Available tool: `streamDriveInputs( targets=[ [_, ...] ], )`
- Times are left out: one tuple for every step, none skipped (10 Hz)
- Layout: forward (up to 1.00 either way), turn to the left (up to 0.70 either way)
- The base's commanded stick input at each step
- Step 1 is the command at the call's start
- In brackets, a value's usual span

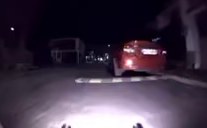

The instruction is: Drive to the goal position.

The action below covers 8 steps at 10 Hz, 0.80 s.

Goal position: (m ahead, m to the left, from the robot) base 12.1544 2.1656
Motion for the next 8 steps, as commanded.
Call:
streamDriveInputs(
  targets=[
    [0.45,0.00],
    [0.45,0.00],
    [0.45,0.00],
    [0.45,0.00],
    [0.45,0.00],
    [0.45,0.00],
    [0.45,0.00],
    [0.45,0.00]
  ],
)
